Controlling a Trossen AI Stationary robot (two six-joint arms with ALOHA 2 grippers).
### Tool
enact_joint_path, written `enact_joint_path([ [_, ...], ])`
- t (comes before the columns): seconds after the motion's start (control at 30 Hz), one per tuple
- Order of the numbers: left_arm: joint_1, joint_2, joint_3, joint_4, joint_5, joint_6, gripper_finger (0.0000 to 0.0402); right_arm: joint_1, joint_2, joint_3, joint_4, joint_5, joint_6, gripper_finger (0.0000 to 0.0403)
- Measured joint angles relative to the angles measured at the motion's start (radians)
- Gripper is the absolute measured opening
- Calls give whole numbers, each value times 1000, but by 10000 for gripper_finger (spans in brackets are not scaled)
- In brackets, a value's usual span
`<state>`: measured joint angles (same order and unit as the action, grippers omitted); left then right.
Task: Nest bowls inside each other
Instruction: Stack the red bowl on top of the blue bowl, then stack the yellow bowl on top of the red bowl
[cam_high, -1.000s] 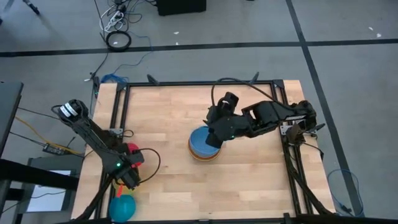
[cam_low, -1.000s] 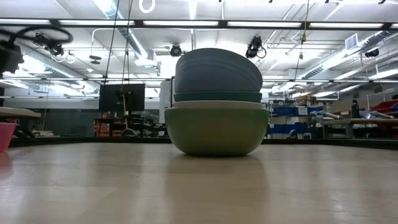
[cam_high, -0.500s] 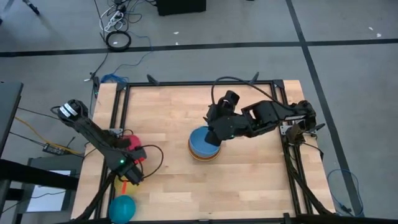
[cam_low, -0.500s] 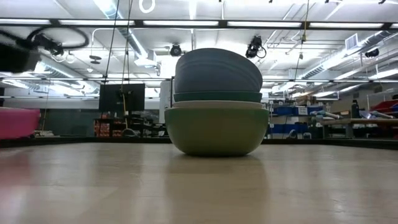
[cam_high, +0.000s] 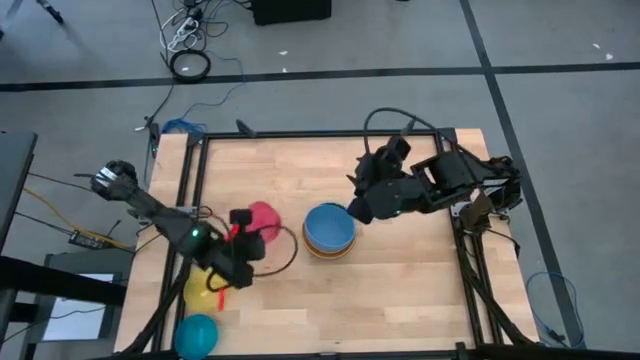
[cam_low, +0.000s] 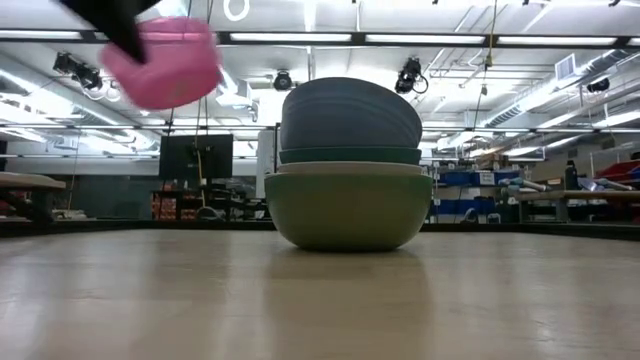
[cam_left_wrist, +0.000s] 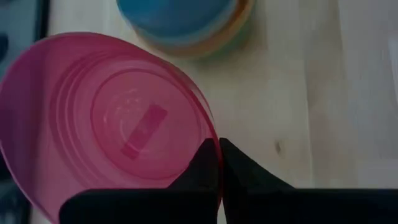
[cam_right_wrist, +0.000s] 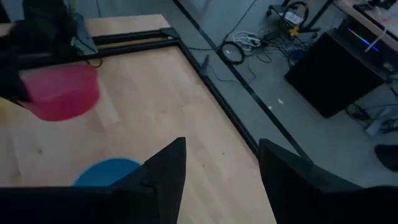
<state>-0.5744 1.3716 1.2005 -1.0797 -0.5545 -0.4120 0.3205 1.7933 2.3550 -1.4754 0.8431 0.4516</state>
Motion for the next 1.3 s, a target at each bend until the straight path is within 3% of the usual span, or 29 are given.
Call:
enact_joint_path([
  [0.23,234,20,0,341,212,417,2,49,-2,0,2,5,2,180],
  [0.5,347,132,-1,536,472,575,2,73,-2,0,-9,18,10,180],
  [0.7,346,232,34,556,491,638,2,71,-2,0,-11,20,11,180],
  [0.83,356,240,60,574,447,650,17,71,-2,0,-11,20,21,180],
  [0.97,359,227,97,571,382,644,60,71,-2,0,-12,20,26,179],
  [1.3,333,222,125,550,402,534,197,71,-2,0,-15,20,26,177],
])
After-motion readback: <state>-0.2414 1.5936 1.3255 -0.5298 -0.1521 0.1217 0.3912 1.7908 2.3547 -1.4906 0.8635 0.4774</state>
